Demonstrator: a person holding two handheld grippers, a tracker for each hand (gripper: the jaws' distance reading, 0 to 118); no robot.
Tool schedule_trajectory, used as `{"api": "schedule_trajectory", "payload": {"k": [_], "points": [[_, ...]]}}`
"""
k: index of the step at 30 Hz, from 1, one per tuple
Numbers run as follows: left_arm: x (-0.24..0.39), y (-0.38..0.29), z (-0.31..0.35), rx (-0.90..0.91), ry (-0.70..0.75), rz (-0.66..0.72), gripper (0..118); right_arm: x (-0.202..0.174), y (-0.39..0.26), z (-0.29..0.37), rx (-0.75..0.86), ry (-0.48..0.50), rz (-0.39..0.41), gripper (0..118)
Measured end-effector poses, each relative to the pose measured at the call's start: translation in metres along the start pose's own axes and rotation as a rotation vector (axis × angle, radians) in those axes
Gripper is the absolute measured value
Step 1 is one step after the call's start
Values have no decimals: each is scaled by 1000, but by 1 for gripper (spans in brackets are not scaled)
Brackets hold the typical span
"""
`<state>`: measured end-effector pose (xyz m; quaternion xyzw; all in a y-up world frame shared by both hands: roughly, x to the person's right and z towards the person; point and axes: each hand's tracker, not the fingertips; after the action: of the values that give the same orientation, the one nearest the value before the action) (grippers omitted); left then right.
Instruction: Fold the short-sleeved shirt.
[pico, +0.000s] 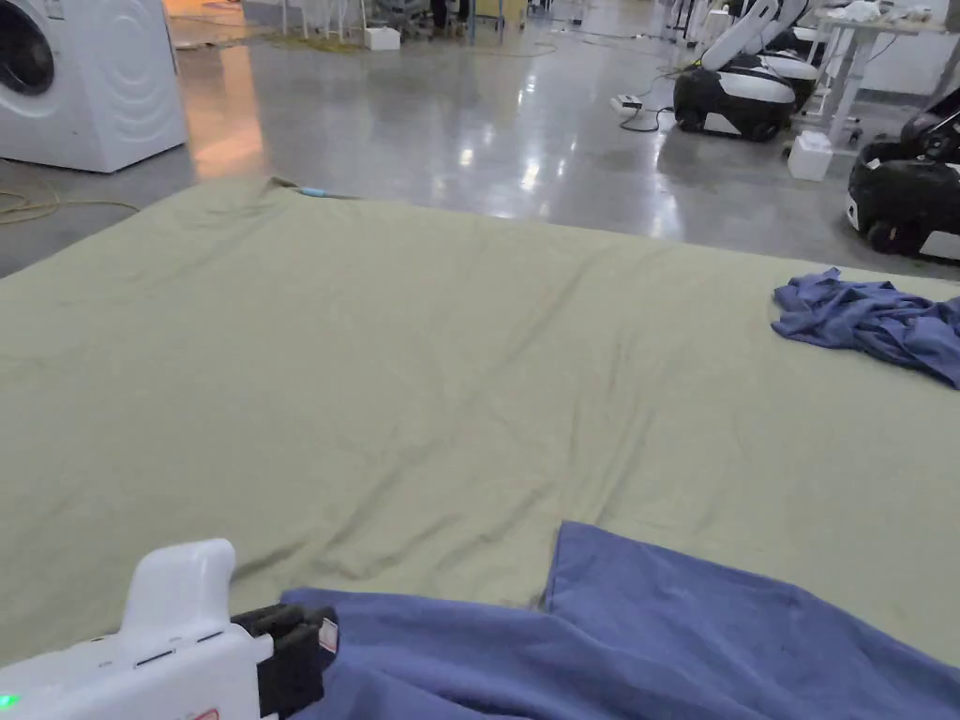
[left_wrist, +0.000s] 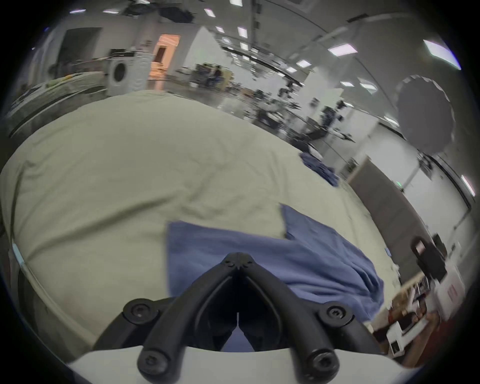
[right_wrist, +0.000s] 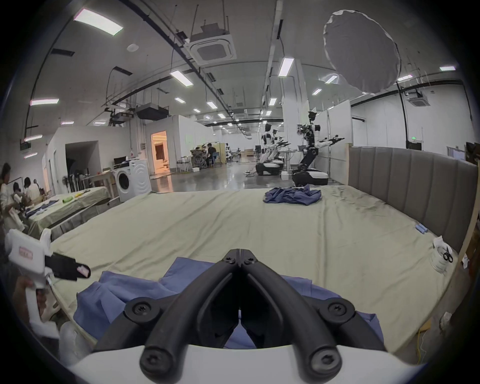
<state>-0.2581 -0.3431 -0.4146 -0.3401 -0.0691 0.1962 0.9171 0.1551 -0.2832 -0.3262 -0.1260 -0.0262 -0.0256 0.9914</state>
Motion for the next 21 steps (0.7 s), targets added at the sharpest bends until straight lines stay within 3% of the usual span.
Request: {"api": "schedule_trajectory", "payload": {"k": [2, 3, 5, 6, 7, 14, 15, 17, 18, 19, 20, 21], "points": [[-23, 20, -18, -31, 12, 6, 0, -3, 1, -3, -7, 7, 8, 2], [-29, 30, -24, -48, 6, 6, 5, -5, 1, -5, -12, 8, 11, 2], [-43, 42, -42, -91, -42, 18, 43, -6, 1, -9, -20, 3, 17, 2], [-46, 48, -53, -145, -35, 11, 78, -7, 1, -11, -26, 0, 18, 2], [-42, 49, -60, -185, -44, -14, 86, -8, 0, -13, -32, -5, 18, 2], [-31, 28, -106, -262, 89, -240, 84, -14, 1, -23, -67, -8, 26, 2], [-25, 22, -105, -233, 115, -280, 72, -15, 1, -24, -71, -8, 31, 2], [-11, 15, -97, -210, 177, -345, 66, -15, 0, -27, -78, -7, 44, 2], [-6, 14, -93, -194, 199, -355, 51, -16, 1, -30, -84, -10, 52, 2], [-2, 11, -85, -179, 200, -342, 22, -16, 1, -33, -94, -11, 60, 2], [-1, 9, -81, -185, 139, -310, 5, -14, 1, -37, -106, -14, 74, 2], [-3, 8, -82, -198, 144, -312, 5, -12, 2, -43, -118, -15, 102, 2]]}}
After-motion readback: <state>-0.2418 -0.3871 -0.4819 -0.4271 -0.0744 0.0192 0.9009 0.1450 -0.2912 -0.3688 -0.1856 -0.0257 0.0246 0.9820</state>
